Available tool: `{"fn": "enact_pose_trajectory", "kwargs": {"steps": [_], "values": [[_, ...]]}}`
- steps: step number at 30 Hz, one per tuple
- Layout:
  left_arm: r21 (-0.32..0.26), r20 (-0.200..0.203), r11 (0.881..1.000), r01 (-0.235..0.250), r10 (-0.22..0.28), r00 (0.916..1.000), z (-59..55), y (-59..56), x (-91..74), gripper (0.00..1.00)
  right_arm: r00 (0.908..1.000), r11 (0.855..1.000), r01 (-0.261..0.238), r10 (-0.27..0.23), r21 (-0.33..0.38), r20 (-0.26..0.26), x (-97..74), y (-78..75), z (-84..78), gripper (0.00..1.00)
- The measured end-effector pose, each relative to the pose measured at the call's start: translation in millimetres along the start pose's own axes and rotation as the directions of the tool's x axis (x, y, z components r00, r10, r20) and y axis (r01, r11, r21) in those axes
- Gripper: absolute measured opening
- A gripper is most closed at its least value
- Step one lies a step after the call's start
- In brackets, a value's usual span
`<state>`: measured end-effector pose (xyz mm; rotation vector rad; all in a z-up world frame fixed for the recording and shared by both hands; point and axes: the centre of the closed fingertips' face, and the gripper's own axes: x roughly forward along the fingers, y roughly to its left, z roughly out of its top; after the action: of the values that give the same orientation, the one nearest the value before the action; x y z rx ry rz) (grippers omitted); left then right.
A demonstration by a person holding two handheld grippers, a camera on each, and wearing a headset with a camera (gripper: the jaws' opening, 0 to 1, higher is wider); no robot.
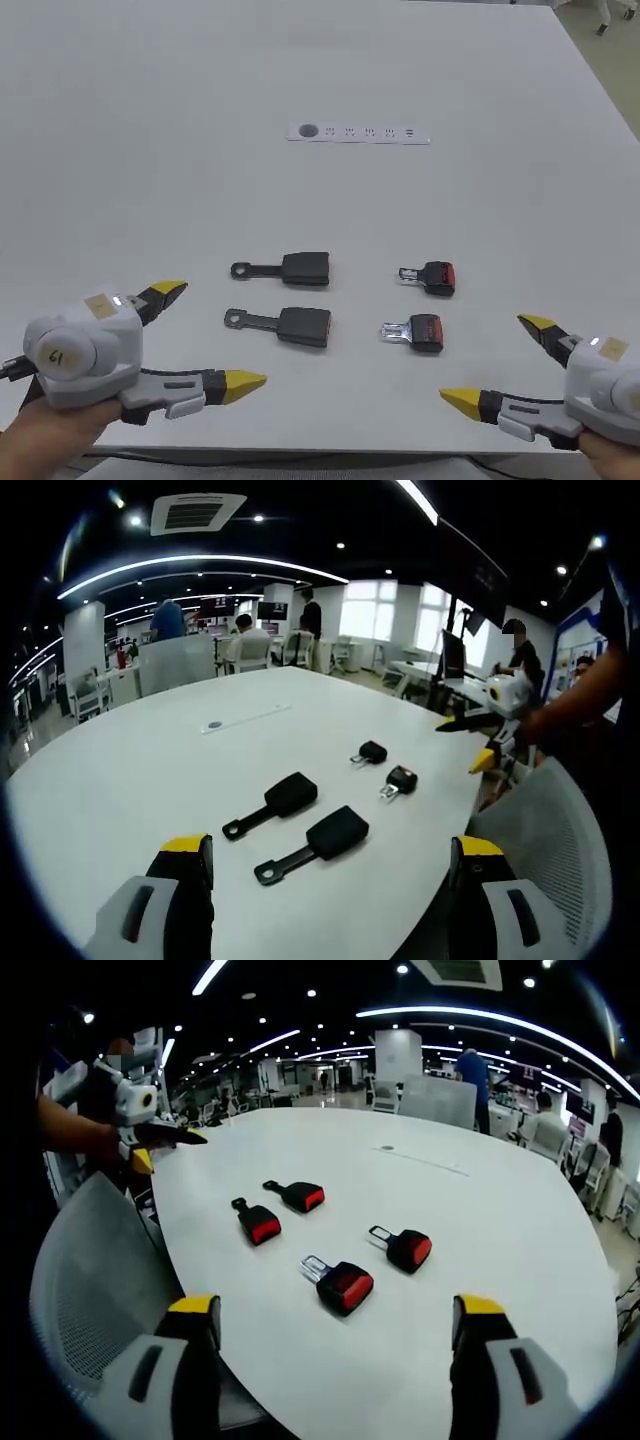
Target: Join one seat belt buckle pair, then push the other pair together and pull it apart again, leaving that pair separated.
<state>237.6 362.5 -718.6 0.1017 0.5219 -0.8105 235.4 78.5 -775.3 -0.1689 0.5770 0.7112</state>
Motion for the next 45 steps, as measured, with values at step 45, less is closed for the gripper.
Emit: {"fn": "enact_pose_trajectory", "kwargs": {"steps": [45], "values": [[0.055,-0.048,0.998,0.022,-0.019,0.9986,-6.6,5.7,16.8,1.00,0.9958,0.995,-0.071,0.066,-0.075,-0.064,10.4,-10.4,-5.7,0.88]]}}
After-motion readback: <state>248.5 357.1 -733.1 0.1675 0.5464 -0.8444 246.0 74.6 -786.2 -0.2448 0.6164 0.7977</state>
